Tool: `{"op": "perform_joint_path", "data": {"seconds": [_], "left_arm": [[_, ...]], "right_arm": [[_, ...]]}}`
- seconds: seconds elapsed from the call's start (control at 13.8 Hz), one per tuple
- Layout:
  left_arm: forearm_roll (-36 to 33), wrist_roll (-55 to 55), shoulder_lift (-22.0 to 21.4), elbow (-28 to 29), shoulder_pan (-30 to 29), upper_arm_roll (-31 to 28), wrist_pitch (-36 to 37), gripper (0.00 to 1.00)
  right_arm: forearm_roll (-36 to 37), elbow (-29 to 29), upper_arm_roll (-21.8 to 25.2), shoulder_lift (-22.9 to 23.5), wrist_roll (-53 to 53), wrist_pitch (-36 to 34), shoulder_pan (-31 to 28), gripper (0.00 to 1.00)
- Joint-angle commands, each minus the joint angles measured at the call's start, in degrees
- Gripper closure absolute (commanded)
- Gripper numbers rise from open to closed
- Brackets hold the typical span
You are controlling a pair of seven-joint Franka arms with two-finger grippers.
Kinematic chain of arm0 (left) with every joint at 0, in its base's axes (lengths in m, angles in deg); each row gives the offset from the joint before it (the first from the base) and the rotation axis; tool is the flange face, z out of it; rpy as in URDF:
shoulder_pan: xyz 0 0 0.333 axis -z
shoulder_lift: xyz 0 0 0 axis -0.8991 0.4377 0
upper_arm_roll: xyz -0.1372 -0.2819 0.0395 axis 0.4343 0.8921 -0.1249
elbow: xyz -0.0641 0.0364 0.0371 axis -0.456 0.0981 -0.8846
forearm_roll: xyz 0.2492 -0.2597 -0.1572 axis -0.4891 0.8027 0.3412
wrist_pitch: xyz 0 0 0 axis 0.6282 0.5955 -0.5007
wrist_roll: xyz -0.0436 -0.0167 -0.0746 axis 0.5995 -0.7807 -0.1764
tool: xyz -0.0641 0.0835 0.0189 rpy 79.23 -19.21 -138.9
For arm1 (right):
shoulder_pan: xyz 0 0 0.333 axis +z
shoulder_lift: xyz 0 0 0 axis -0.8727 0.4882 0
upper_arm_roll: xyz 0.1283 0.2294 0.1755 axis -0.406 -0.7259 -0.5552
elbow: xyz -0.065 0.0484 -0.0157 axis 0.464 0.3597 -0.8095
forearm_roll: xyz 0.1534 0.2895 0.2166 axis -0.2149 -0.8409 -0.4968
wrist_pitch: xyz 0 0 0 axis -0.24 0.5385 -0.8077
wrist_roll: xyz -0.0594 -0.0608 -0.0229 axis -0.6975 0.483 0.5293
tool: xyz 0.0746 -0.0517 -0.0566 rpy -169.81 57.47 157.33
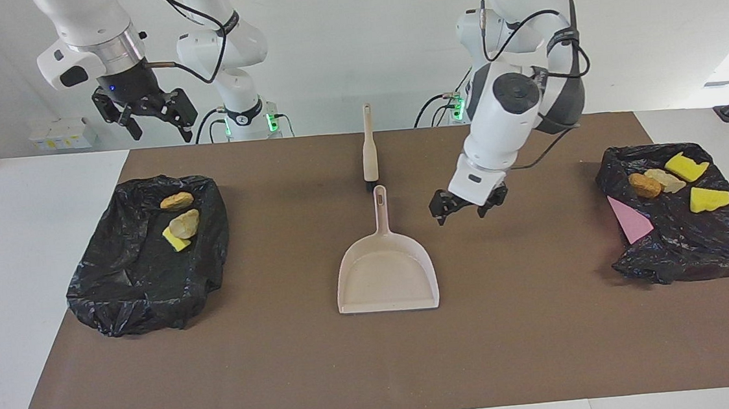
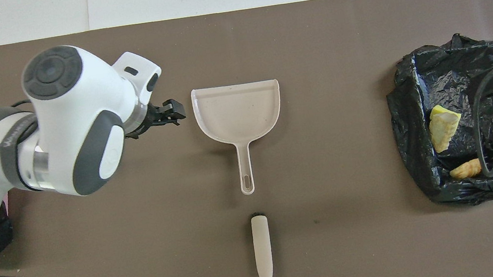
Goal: Sweep and dump trash in bin
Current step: 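Release the dustpan and withdraw the left gripper toward the bag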
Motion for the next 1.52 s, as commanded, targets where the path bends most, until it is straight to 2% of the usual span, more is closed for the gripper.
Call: {"op": "perform_joint_path", "data": {"seconds": [0.0,0.43,0.72,0.87,1.01,1.23,1.45], "left_arm": [[0.25,-9.06,-2.70,0.45,-4.77,0.39,1.03,0.00],[0.25,-26.06,-6.21,0.28,-12.68,-0.75,3.49,0.00],[-0.18,-26.16,-9.91,-0.16,-14.54,-2.50,6.65,0.00],[-4.64,-26.42,-10.96,-1.30,-14.28,-2.43,10.24,0.00],[-4.76,-26.16,-12.45,-1.74,-14.01,-2.42,12.80,0.00],[-4.67,-26.07,-15.79,1.32,-14.45,-2.42,14.92,0.00],[-4.67,-26.16,-16.06,0.55,-14.19,-2.43,16.58,0.00]], "right_arm": [[-1.22,-0.84,0.15,-0.79,0.98,-0.04,-0.46,0.00],[-1.22,-0.92,0.15,-0.79,0.98,-0.04,-0.46,0.00],[-1.22,-0.84,0.15,-0.79,0.98,-0.04,-0.46,0.00],[-1.22,-0.93,0.15,-0.79,1.07,-0.04,-0.46,0.00],[-1.22,-0.84,0.15,-0.79,1.07,-0.04,-0.46,0.00],[-1.22,-0.84,0.15,-0.79,1.07,-0.04,-0.46,0.00],[-1.22,-0.93,0.15,-0.79,0.98,-0.04,-0.46,0.00]]}}
